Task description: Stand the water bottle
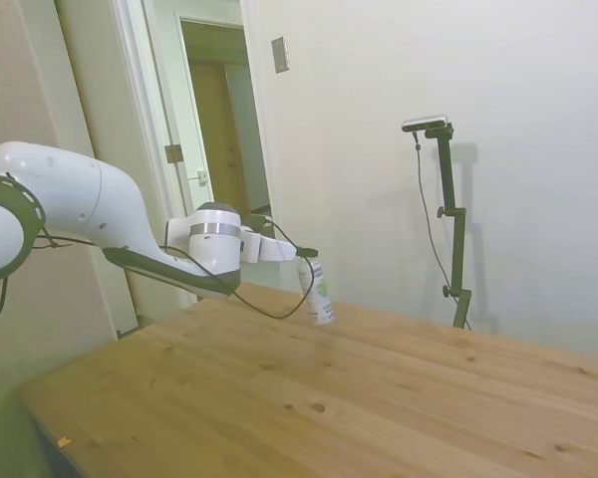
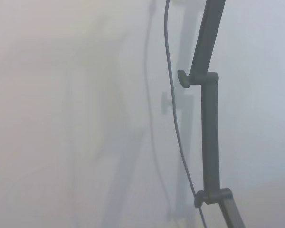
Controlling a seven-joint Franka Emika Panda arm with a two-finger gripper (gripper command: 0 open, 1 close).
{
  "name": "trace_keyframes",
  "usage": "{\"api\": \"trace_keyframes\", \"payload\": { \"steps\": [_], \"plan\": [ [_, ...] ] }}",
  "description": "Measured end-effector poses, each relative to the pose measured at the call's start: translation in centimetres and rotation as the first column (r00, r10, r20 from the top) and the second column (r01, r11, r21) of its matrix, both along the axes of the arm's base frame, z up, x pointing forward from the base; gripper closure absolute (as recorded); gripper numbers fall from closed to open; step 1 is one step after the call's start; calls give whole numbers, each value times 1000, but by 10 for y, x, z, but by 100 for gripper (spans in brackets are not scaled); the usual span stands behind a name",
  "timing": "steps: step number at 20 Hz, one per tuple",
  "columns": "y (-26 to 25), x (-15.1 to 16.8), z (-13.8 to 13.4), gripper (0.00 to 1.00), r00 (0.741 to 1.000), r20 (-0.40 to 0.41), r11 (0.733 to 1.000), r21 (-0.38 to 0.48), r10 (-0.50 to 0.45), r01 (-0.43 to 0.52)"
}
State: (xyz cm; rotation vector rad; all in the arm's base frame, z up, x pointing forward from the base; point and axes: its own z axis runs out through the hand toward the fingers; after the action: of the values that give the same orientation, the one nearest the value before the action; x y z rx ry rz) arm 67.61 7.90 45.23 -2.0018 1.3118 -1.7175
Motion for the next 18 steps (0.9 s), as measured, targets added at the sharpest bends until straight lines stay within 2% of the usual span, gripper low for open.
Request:
{"api": "trace_keyframes", "payload": {
  "steps": [9, 18],
  "plan": [
    [16, 33, -9, 100, 998, 21, 996, 52, 67, -68],
    [18, 40, -29, 100, 996, -5, 994, 73, 86, -85]
  ]
}}
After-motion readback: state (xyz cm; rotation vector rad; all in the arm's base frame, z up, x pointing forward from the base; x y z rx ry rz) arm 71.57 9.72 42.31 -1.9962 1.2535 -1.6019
